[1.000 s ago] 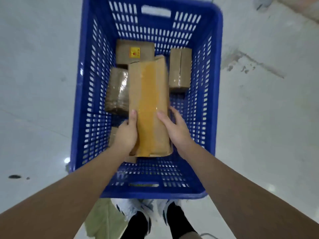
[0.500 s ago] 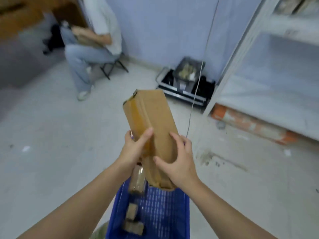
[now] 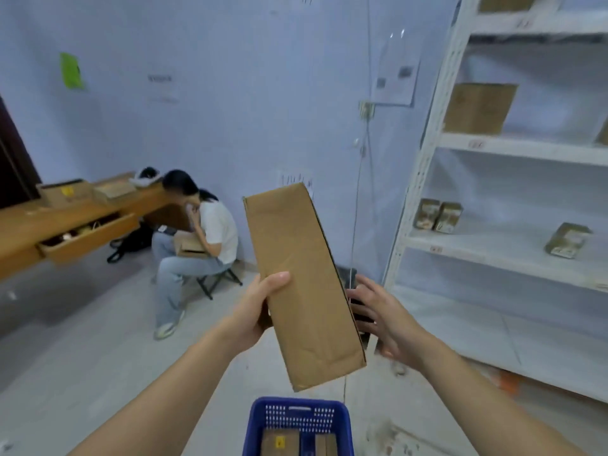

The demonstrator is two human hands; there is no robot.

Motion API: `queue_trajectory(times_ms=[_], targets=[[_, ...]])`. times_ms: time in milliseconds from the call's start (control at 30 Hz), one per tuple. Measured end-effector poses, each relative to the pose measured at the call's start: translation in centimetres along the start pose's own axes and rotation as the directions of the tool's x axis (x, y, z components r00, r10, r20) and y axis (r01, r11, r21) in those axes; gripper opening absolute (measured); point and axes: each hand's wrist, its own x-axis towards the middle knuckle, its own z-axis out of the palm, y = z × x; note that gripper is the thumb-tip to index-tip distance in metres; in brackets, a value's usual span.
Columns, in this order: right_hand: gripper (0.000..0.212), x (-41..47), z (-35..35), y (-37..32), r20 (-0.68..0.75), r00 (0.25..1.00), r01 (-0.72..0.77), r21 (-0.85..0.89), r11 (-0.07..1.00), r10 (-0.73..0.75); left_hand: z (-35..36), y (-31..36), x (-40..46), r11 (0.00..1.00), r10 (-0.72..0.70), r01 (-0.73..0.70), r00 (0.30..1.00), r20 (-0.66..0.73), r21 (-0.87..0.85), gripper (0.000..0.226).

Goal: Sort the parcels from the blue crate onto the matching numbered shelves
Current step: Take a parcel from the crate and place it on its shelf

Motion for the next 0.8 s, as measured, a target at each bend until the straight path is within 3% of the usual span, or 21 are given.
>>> queue_trajectory(times_ms=[100, 167, 233, 400, 567, 700, 800], targets=[[0.070, -2.6, 1.1, -2.5, 0.120, 0.990, -0.098, 0.153, 0.983, 0.080, 0.3, 2.9, -2.5, 0.994, -0.023, 0.029, 0.998, 0.057, -0.107, 0.057], [0.062, -4.1, 2.0, -3.3, 0.178, 0.975, -0.172, 0.211, 0.962, 0.135, 0.9, 4.0, -3.8, 0.990, -0.008, 0.020, 0.996, 0.088, -0.139, 0.057], [0.066, -5.0, 2.5, -3.9, 0.203, 0.960, -0.244, 0.279, 0.929, 0.191, 1.4, 4.8, -4.6, 0.990, 0.006, 0.007, 0.996, 0.093, -0.144, 0.062], [0.094, -6.1, 1.7, -4.9, 0.204, 0.966, -0.226, 0.354, 0.908, 0.161, 2.7, 5.9, -5.4, 0.993, 0.029, -0.014, 0.992, 0.127, -0.120, 0.063], [0.069, -6.5, 0.2, -7.4, 0.064, 0.997, -0.069, 0.264, 0.962, 0.054, 5.0, 6.9, -3.2, 0.983, 0.178, -0.175, 0.983, 0.048, -0.057, 0.064], [0.085, -6.8, -1.3, -8.8, -0.096, 0.983, 0.164, 0.082, 0.983, -0.156, 7.6, 7.8, -2.6, 0.951, 0.254, -0.274, 0.957, 0.141, 0.145, 0.081], [0.094, -7.5, -2.0, -9.6, -0.099, 0.959, 0.263, -0.052, 0.964, -0.267, 9.9, 8.4, -3.1, 0.905, 0.268, -0.327, 0.934, 0.235, 0.271, 0.106]])
